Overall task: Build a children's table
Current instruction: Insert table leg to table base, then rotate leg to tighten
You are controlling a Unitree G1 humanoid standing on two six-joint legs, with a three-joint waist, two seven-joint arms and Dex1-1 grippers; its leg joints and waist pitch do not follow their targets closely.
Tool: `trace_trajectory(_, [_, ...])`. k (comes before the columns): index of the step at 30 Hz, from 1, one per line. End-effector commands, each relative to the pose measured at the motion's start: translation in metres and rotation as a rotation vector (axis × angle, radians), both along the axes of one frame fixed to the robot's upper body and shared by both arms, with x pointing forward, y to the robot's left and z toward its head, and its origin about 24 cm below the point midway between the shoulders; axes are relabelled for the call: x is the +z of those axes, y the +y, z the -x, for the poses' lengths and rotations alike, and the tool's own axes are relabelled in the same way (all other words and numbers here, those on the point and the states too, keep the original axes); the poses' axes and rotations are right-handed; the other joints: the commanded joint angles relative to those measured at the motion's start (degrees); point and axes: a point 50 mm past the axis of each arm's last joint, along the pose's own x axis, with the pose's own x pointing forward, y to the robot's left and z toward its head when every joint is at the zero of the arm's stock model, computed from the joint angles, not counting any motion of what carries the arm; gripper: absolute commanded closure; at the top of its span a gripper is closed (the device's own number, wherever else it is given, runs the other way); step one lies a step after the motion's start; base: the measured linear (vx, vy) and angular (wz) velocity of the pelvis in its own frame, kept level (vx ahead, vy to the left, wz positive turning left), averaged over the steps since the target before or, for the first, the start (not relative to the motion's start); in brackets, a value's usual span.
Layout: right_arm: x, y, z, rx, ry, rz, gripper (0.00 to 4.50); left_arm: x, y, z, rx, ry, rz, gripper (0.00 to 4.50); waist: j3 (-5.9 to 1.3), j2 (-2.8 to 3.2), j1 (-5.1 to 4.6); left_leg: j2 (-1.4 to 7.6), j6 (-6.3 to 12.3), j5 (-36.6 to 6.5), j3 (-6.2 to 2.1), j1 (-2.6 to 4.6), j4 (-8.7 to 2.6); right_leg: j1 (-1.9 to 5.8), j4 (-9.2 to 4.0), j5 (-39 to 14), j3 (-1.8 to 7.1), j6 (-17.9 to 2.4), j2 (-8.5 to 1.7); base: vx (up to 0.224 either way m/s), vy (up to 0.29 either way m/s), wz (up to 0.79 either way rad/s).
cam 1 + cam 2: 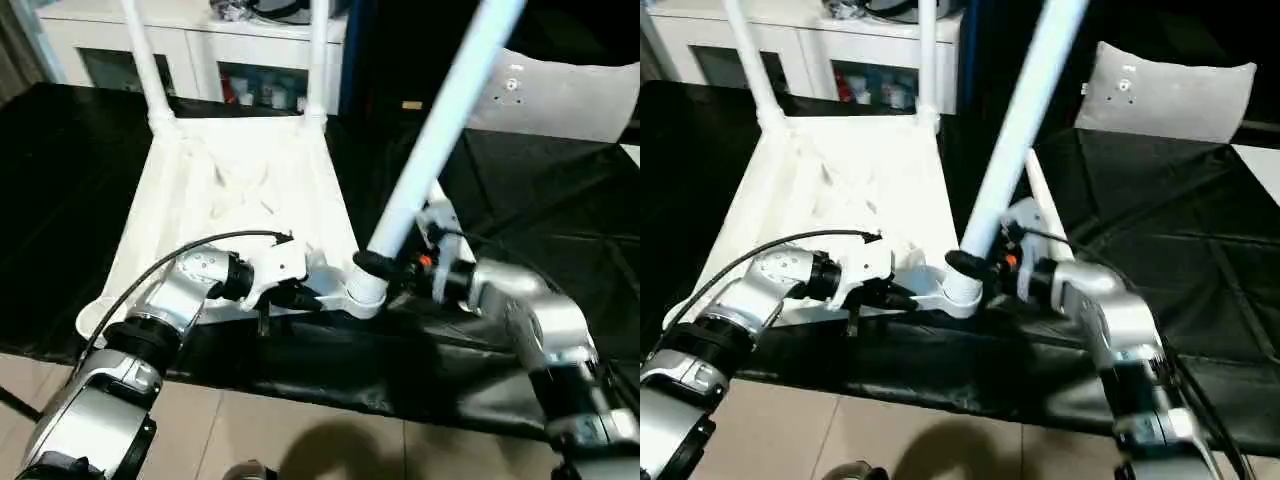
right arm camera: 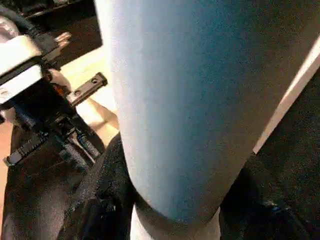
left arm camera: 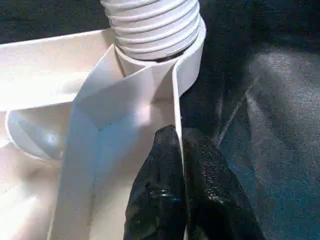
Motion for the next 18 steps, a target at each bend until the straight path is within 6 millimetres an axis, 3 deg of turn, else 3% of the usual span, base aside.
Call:
trace_trajectory(1, [-0.033, -0.011, 0.013, -0.009, 0.099, 0.182, 2.62, -0.006, 0.002, 0.004, -0.052, 0.031, -0.066, 4.50, -3.26, 0.71, 0.02, 3.82, -1.84, -15.6, -1.67, 2.20, -4.30, 1.26, -4.46, 0.1, 2.42, -13.5, -5.62, 0.000, 0.000, 0.00])
trace_trajectory(8, [-0.040, -0.005, 0.021, 0.085, 0.089, 0.290, 2.62, -0.005, 0.003, 0.006, -0.072, 0.029, -0.077, 4.50, -3.18, 0.50, -0.15, 3.92, -1.74, -17.0, -1.70, 2.26, -4.52, 1.06, -4.96, -4.2, 2.61, -12.6, -5.68, 0.000, 0.000, 0.00])
trace_trajectory(16, [-0.056, 0.002, 0.031, 0.199, 0.163, 0.300, 2.62, 0.000, 0.003, 0.011, -0.147, 0.040, -0.091, 4.50, -3.53, 0.82, -0.10, 3.99, -0.81, -15.3, -1.64, 2.26, -4.54, 1.19, -4.62, 1.6, 2.36, -13.2, -5.48, 0.000, 0.000, 0.00])
trace_trajectory(17, [-0.056, 0.003, 0.031, 0.202, 0.165, 0.301, 2.62, 0.001, 0.003, 0.011, -0.154, 0.041, -0.090, 4.50, -3.55, 1.19, -0.02, 3.97, -0.90, -15.5, -1.70, 2.23, -4.51, 1.23, -4.56, 1.7, 2.35, -13.2, -5.58, 0.000, 0.000, 0.00])
trace_trajectory(18, [-0.057, 0.003, 0.030, 0.211, 0.170, 0.305, 2.62, 0.003, 0.002, 0.011, -0.164, 0.040, -0.090, 4.50, -3.53, 0.97, -0.15, 3.98, -1.06, -16.0, -1.66, 2.26, -4.59, 1.22, -4.64, 1.6, 2.31, -13.3, -5.50, 0.000, 0.000, 0.00])
